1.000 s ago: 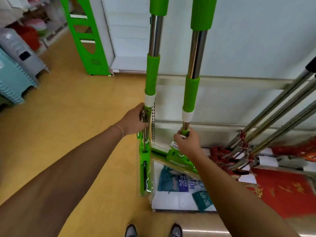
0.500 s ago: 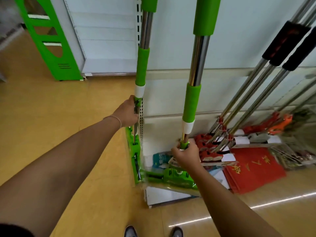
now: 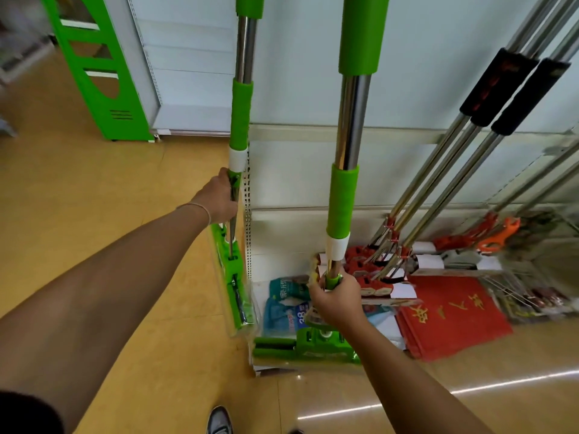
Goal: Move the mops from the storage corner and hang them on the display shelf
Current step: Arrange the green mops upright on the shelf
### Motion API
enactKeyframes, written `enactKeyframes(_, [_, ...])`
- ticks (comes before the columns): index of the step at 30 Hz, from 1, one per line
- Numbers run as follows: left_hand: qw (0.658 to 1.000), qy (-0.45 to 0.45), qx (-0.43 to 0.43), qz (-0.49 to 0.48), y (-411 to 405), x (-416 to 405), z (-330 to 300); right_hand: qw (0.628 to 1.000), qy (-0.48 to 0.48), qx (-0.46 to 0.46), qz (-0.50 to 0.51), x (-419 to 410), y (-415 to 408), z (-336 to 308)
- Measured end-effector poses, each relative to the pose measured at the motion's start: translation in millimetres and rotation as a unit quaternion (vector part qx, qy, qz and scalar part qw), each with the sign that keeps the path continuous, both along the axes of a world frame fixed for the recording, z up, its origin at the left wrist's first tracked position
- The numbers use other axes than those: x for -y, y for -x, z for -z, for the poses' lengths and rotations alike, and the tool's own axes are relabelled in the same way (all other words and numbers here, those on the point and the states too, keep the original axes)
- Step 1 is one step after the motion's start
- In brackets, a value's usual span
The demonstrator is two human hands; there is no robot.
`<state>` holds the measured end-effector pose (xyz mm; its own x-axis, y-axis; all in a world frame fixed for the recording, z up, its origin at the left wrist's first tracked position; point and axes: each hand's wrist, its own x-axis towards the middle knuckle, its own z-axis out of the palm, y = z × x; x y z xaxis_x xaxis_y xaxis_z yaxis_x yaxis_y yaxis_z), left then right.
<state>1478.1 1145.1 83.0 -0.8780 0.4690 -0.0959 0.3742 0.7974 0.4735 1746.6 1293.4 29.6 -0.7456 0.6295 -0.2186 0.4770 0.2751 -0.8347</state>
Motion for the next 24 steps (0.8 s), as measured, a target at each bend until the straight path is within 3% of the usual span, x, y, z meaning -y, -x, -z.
enactKeyframes(10, [0.997, 0.013, -0.035, -0.068, 4.0, -7.4, 2.7, 0.997, -0.017, 0.059, -0.045, 3.6, -14.4, -8.2])
enactKeyframes(19, [0.999, 0.031, -0.012, -0.021, -18.3, -34.2, 5.5, 0.998, 0.01, 0.031, -0.05, 16.3, 13.2, -15.6])
enactKeyframes(24, [0.997, -0.016, 0.022, 0.068, -15.9, -49.8, 10.1, 0.999, 0.008, 0.034, -0.034, 26.9, 24.1, -11.6])
